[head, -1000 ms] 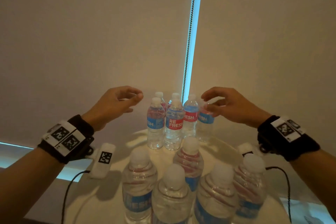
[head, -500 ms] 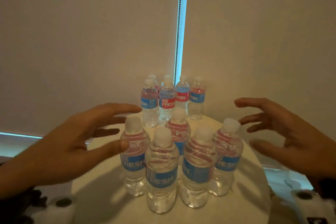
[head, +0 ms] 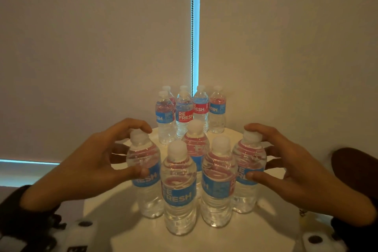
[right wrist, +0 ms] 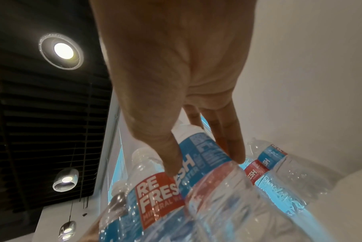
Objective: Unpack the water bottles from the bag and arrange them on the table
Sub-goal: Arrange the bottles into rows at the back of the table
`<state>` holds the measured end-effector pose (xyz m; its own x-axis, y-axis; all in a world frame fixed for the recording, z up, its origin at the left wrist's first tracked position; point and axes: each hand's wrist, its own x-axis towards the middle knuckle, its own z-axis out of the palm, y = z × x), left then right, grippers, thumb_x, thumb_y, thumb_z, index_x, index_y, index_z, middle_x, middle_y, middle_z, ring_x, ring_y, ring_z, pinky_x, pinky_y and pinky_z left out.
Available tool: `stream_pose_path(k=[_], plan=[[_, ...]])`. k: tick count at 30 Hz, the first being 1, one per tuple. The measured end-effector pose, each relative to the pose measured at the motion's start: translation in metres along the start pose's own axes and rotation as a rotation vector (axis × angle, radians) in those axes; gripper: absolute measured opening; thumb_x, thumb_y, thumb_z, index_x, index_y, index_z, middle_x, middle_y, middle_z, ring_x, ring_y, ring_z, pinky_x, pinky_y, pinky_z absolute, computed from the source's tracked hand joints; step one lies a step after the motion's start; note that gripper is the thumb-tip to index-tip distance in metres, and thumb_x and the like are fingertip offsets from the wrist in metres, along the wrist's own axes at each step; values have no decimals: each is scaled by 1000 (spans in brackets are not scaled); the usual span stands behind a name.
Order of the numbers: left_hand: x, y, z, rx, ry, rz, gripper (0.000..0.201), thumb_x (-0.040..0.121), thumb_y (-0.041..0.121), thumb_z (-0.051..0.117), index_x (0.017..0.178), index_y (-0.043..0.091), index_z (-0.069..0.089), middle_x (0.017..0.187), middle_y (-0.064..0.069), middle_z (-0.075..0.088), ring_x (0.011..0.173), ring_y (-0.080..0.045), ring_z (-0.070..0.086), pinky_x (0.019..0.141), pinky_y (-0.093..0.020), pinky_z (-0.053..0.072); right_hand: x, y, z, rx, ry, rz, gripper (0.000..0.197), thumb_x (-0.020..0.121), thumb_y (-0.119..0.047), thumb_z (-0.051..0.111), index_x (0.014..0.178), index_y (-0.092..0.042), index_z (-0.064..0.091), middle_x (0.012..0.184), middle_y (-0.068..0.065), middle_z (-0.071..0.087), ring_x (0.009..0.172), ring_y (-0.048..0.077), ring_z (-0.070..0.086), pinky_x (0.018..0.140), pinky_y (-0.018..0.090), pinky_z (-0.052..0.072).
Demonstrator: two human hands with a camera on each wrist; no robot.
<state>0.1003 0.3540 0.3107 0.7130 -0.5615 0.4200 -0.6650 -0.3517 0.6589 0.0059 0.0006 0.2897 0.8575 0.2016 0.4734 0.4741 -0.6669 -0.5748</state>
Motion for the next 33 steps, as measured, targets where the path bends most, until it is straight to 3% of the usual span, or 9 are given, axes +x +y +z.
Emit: stream_pose_path(k=[4,8,10,12,14,18,23,28,33], plan=[[16,-13,-23,-12,11,-17,67,57,35,90,117,33,58,110,1,70,84,-26,75,71,-36,63,2,2,-8,47,-9,37,71,72,-33,78,129,-53,40,122,-26,57,104,7,68,76,24,61],[43,-19,-35,85,46,43,63,60,33,90,114,36,58,110,6,67,86,-20,75,78,-33,62,16,12,-21,38,67,24,75,73,-16,83,131,-44,45,116,-19,60,96,12,71,73,26,61],[60,-19,-38,177,42,85,62,59,35,86,114,39,56,111,10,66,94,-13,72,80,-25,59,29,16,-29,18,107,22,77,73,-11,84,132,-40,45,112,-17,61,93,15,71,72,29,62],[78,-15,-38,268,29,118,62,60,39,84,114,41,54,114,21,62,105,3,63,78,-9,51,44,19,-35,-28,133,9,76,73,-11,84,133,-37,44,115,-12,60,90,15,72,71,30,63],[96,-11,-36,321,31,157,61,62,41,83,115,38,53,116,30,58,109,15,55,77,-4,46,60,21,-39,-83,141,-4,76,75,-13,83,134,-36,42,118,-8,59,88,15,71,70,30,63],[133,-10,-25,335,16,221,63,63,52,83,116,34,52,109,17,66,109,7,58,84,-19,46,92,30,-41,-146,154,11,76,76,-15,83,135,-35,41,118,-5,58,85,19,70,67,31,63],[177,-11,-1,357,-74,258,62,65,38,88,116,28,52,101,17,65,96,-4,63,72,-12,47,125,50,-32,-176,136,37,76,76,-17,84,136,-33,41,117,0,58,83,23,71,67,35,62],[208,-23,28,431,-90,280,62,60,52,85,108,33,51,91,11,68,83,-12,64,68,-26,48,147,73,-22,-171,98,78,73,76,-20,84,133,-32,41,113,-1,60,80,23,73,72,35,62],[227,-33,57,539,-83,227,65,61,57,83,111,36,48,95,12,67,86,-13,60,92,-34,40,161,92,-11,-161,88,90,72,76,-17,84,132,-30,41,113,3,62,80,19,72,73,32,62]])
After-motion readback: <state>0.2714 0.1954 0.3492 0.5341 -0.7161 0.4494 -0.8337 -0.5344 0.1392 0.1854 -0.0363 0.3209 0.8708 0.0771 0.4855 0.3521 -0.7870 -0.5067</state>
